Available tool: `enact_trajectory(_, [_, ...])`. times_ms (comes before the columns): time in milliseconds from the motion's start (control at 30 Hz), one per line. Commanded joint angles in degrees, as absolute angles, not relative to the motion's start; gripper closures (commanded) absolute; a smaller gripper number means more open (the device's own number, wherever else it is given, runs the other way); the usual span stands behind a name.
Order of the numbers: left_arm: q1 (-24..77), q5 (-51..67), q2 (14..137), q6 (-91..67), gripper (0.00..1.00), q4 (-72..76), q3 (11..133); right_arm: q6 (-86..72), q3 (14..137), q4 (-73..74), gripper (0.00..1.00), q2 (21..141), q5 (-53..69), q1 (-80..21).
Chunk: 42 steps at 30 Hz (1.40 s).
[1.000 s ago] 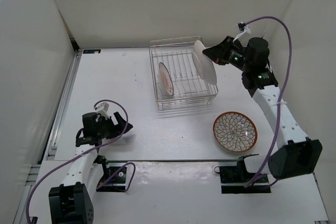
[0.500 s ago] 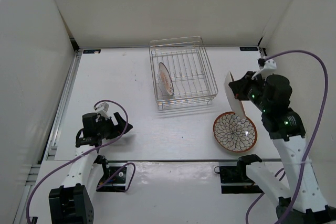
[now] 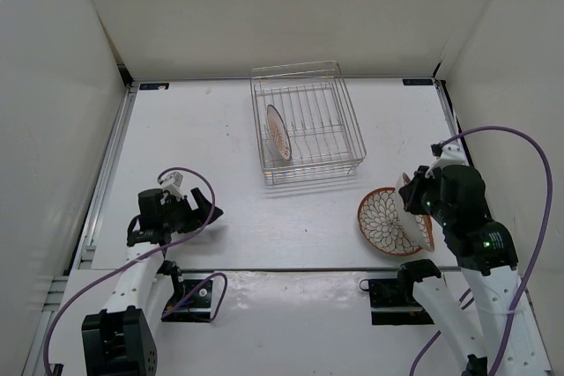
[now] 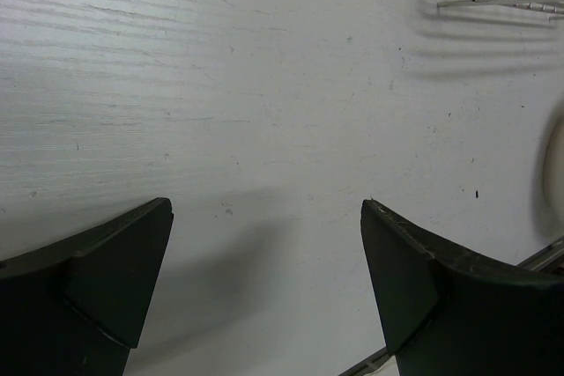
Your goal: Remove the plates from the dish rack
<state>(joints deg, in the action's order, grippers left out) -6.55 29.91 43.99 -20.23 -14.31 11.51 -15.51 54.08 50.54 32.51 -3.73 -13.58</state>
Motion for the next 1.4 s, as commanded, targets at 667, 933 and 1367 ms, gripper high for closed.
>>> enact_trajectory(667, [-6.42,27.77,47.55,-19.60,0.00,-18.46,9.05,-15.29,39.38,38.94,0.94,31.12,-0.88,-13.71])
enact_trajectory(933, [-6.42,27.69,47.72,-19.78,0.00,-18.54,9.05,-17.40,36.13,38.06,0.59,30.67,-0.62,-13.71])
enact_trajectory(1367, [-6.42,27.77,47.55,-19.69,0.00,-18.63,9.05,-18.36,42.09,44.99,0.37,31.82,-8.86,-13.80])
